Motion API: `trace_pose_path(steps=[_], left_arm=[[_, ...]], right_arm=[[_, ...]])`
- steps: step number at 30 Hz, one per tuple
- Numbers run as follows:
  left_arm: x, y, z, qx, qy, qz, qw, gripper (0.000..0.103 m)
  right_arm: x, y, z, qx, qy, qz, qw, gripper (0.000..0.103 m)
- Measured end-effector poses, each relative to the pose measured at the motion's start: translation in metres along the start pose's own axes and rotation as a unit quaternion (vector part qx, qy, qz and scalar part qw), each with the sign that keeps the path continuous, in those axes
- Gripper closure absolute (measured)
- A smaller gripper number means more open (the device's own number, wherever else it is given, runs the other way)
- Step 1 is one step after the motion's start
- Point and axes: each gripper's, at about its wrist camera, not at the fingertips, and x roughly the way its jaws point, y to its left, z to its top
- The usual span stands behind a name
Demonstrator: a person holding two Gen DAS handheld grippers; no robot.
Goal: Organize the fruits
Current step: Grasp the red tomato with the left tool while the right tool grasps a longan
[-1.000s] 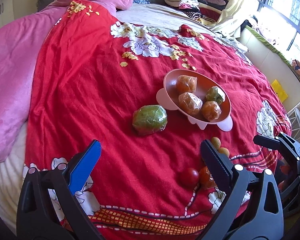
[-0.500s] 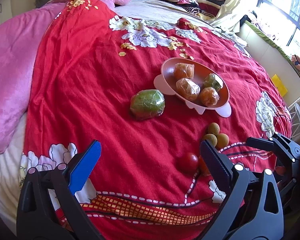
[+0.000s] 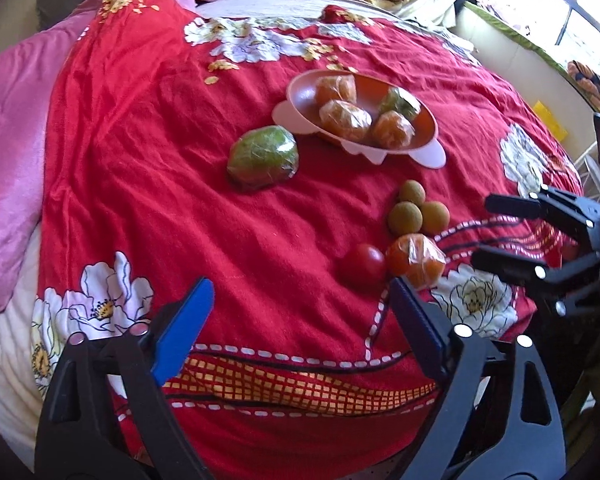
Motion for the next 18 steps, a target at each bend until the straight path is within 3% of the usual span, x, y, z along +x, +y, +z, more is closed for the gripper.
trace_pose_path(steps=[2, 7, 18], left_arm=[[0.004, -0.004, -0.001, 0.008, 0.005, -0.007, 0.9999, 0.032], [0.014, -0.014, -0.003, 0.030, 0.015, -0.019, 0.9993, 0.043], [0.029, -0.017, 0.005, 0.033, 0.017, -0.031, 0.9988, 0.052]], right_arm=[[0.003, -0.002, 0.001, -0.005, 0.003, -0.003, 1.000, 0.045], [0.011, -0.003, 0.004, -0.024, 0.011, 0.003, 1.000, 0.057], [0.033, -0.003, 0.010, -0.041, 0.026, 0.008, 0.999, 0.069]])
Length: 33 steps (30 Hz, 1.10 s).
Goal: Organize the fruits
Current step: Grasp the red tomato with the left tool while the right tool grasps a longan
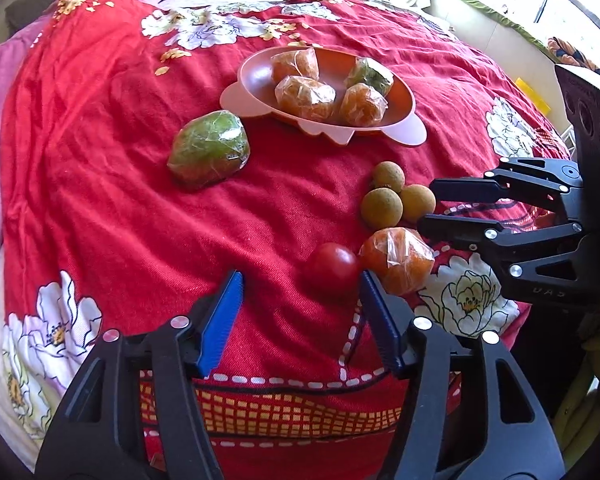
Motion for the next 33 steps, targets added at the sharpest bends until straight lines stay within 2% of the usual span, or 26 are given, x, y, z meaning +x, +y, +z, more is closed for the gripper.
trace_pose_path(steps=[15, 18, 19, 25, 33], left_arm=[[0.008, -0.008, 0.011, 0.031, 0.000, -0.005, 0.9995, 0.066], [0.011, -0.012, 0.014, 0.045, 0.001, -0.017, 0.9988, 0.079], [0.014, -0.014, 0.015, 0.052, 0.005, -0.022, 0.9984, 0.081], [0.023, -0.010, 0.020, 0.046, 0.012, -0.039, 0.9981, 0.081], [0.014, -0.004, 0.019, 0.021, 0.005, -0.048, 0.9986, 0.081]], right_arm=[[0.011, -0.002, 0.008, -0.006, 0.001, 0.015, 1.000, 0.078], [0.010, -0.005, 0.008, 0.003, -0.002, 0.020, 1.000, 0.079], [0.010, -0.005, 0.007, 0.005, -0.002, 0.021, 1.000, 0.079], [0.009, -0.009, 0.007, 0.014, -0.003, 0.025, 1.000, 0.079], [0.002, -0.011, 0.006, 0.023, -0.010, 0.024, 0.999, 0.079]])
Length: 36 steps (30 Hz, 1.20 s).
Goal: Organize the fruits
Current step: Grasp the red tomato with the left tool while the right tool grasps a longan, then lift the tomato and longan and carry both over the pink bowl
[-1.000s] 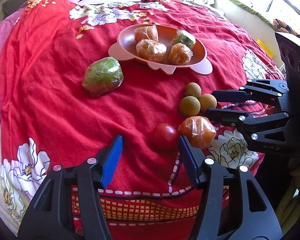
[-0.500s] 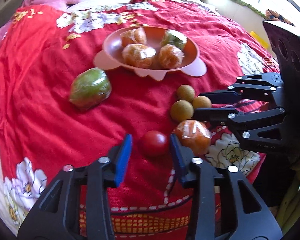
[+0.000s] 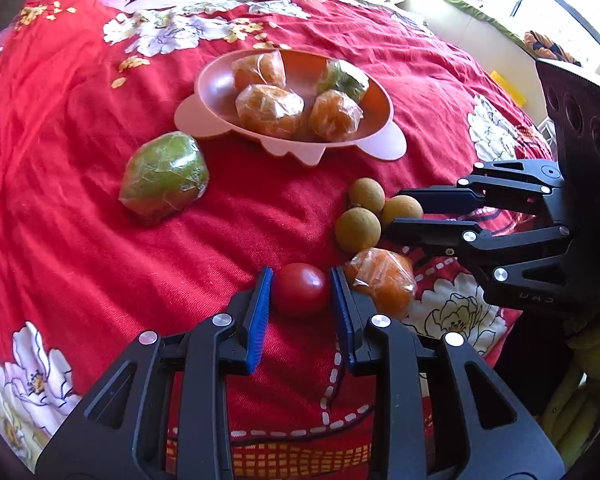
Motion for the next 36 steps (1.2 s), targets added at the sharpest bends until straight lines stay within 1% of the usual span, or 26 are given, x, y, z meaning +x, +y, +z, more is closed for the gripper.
trace_pose_path(steps=[11, 20, 28, 36], left_arm=[[-0.025, 0.021, 0.006, -0.032, -0.028, 0.012, 0.9990, 0.081], [-0.039, 0.028, 0.013, -0.045, -0.044, 0.014, 0.9979, 0.081], [-0.044, 0.026, 0.032, -0.044, -0.059, 0.013, 0.9972, 0.081], [-0.043, 0.025, 0.060, -0.036, -0.067, 0.011, 0.9970, 0.081]], right_arm=[[-0.021, -0.007, 0.005, 0.016, -0.026, -0.007, 1.000, 0.079], [-0.035, -0.012, 0.015, 0.019, -0.047, -0.012, 0.999, 0.079], [-0.044, -0.018, 0.026, 0.023, -0.064, -0.017, 0.998, 0.079], [-0.049, -0.027, 0.037, 0.025, -0.074, -0.022, 0.997, 0.079]])
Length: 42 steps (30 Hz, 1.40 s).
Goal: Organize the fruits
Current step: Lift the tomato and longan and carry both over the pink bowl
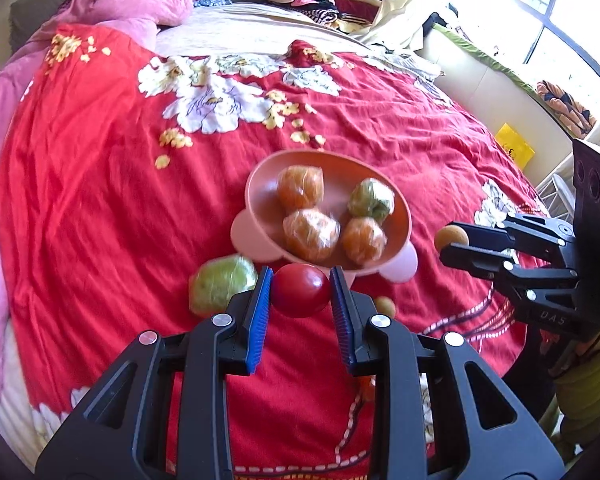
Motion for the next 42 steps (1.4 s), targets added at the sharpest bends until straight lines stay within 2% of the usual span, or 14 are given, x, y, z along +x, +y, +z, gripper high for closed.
trace_pose_path(steps=[18, 42], left_arm=[[0.030, 0.002, 0.039, 0.007, 0.009, -0.003, 0.9999, 0.081], [0.076, 0.020, 0.049, -0.008, 0.026, 0.009, 0.9996, 0.081]], right_arm=[[0.011, -0.024, 0.012, 0.013, -0.003, -0.010, 1.000, 0.079], [0.044, -0.027, 0.007, 0.008, 0.024, -0.009, 1.000, 0.079]])
